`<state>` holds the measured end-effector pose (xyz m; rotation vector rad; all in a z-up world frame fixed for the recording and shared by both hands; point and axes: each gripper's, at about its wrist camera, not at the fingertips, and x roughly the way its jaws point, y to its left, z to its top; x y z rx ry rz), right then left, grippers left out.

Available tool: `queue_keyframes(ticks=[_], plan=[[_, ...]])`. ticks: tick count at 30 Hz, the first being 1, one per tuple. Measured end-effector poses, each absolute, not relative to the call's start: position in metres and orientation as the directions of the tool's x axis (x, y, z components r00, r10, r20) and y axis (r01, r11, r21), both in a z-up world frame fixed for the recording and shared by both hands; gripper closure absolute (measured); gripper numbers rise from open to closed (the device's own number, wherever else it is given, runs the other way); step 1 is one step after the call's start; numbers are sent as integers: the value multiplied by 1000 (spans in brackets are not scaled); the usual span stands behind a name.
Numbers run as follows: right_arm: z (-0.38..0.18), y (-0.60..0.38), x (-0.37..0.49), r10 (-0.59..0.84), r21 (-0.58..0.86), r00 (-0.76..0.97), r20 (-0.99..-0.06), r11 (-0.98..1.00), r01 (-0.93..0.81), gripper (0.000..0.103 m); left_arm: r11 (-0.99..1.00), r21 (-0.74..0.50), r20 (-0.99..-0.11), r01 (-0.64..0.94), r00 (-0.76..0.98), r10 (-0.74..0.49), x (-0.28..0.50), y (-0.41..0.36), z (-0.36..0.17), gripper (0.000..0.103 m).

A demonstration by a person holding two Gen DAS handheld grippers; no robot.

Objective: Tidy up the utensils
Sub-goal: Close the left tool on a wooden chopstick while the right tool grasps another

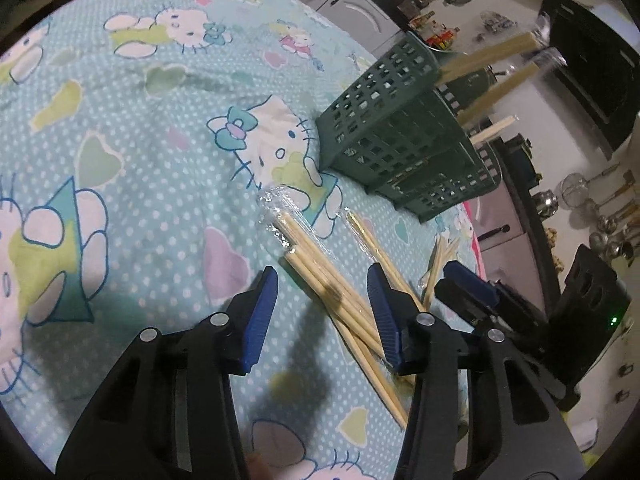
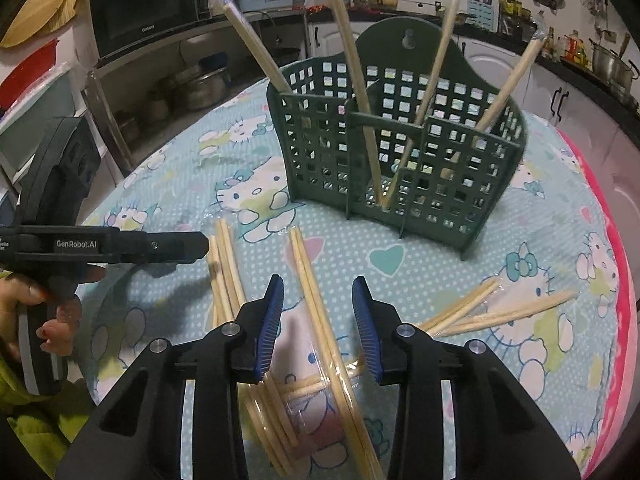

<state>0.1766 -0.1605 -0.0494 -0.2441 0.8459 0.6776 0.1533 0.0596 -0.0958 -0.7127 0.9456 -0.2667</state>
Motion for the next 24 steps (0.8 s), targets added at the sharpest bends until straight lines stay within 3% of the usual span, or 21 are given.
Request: queue_keyframes(ticks=[6, 19, 24], plan=[[-60, -147, 189, 443, 65, 429, -787, 751, -657, 69, 702, -705, -615, -102, 582, -533, 158, 68, -103, 65], [-80, -103, 216, 388, 18, 374, -842, 714, -700, 69, 663, -737, -598, -136, 589, -544, 159, 83, -116, 90], [-85, -93, 227, 372, 17, 361, -855, 716, -698, 70, 655, -744, -590, -132, 590, -551, 159, 86, -117, 93]])
